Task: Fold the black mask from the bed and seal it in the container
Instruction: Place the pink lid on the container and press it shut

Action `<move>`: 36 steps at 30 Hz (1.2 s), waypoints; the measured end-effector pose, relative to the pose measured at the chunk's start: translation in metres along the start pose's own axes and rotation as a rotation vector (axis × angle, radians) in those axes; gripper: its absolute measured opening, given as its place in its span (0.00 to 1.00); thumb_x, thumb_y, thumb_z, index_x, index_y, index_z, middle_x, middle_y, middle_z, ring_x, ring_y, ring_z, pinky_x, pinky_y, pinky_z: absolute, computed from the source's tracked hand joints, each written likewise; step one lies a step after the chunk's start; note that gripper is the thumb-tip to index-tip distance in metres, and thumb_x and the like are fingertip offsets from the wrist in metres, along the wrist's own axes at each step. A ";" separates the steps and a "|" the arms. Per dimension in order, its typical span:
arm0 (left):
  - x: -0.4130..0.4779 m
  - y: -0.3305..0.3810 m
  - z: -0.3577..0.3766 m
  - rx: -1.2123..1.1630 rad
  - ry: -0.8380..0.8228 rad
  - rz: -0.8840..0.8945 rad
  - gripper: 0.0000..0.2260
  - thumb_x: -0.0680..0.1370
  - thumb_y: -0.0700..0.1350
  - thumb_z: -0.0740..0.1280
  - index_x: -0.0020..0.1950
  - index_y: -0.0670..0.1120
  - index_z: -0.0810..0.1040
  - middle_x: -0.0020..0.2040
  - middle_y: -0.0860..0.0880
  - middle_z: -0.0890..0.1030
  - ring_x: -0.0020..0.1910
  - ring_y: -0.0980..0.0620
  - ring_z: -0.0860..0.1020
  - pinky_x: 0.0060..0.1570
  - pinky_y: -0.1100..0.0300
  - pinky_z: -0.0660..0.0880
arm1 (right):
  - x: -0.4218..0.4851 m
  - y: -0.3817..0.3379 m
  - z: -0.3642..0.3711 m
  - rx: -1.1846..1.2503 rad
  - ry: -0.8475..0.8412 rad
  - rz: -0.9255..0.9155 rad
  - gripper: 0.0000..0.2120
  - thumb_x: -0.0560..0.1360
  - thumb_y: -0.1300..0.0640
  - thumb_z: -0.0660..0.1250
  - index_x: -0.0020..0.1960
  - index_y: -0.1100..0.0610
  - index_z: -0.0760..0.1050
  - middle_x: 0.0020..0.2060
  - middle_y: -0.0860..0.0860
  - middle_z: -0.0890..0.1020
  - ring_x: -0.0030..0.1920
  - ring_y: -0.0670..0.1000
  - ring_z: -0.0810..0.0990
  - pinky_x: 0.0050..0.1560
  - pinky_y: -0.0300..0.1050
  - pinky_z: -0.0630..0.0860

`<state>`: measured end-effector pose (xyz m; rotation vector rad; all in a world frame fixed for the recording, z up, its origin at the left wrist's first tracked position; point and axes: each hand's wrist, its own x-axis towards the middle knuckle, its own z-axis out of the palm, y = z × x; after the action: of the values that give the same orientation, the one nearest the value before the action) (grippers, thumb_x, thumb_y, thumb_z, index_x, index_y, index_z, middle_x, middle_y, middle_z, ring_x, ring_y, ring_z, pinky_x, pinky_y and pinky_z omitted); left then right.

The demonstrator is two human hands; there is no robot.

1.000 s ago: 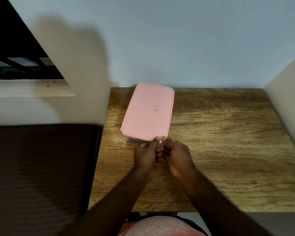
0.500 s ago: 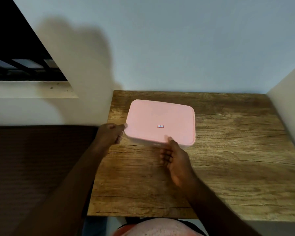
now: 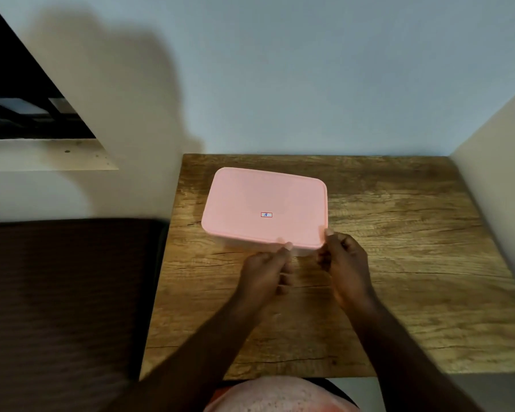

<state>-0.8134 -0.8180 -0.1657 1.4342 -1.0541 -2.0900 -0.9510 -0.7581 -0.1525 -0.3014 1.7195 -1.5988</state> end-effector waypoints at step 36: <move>0.024 0.048 -0.106 0.165 0.375 0.125 0.16 0.73 0.57 0.71 0.43 0.43 0.80 0.32 0.49 0.80 0.30 0.53 0.76 0.29 0.59 0.75 | -0.007 0.018 0.005 0.136 -0.180 0.227 0.12 0.76 0.48 0.69 0.49 0.57 0.75 0.35 0.54 0.81 0.33 0.50 0.80 0.31 0.44 0.77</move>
<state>-0.7309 -0.9033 -0.1643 1.7063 -1.1450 -1.5951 -0.9376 -0.7545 -0.1662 -0.1704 1.4462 -1.4675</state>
